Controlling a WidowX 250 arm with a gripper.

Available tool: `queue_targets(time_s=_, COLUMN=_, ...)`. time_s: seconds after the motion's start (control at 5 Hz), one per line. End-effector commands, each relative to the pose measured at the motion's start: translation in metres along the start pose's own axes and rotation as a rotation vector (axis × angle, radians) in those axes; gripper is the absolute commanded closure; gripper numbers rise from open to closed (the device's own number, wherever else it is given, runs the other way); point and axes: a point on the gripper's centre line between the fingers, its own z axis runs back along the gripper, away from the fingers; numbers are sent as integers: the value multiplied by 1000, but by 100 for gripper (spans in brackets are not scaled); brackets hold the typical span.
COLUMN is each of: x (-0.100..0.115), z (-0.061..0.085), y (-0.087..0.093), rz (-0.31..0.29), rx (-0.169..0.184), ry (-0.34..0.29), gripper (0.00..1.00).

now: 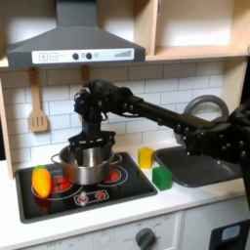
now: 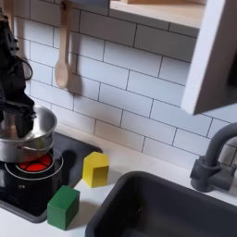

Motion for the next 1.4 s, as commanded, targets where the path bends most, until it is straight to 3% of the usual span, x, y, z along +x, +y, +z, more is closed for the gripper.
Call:
queue_targets(time_s=0.0, x=5, z=-8, y=4, rz=60, rx=19, ry=21, gripper=0)
queue_targets(time_s=0.4, x=17, z=-15, y=3, rz=74, rx=15, ry=38, gripper=0)
queue_targets(time_s=1.2, x=15, z=-16, y=-10, rz=84, rx=0, ry=57, gripper=0)
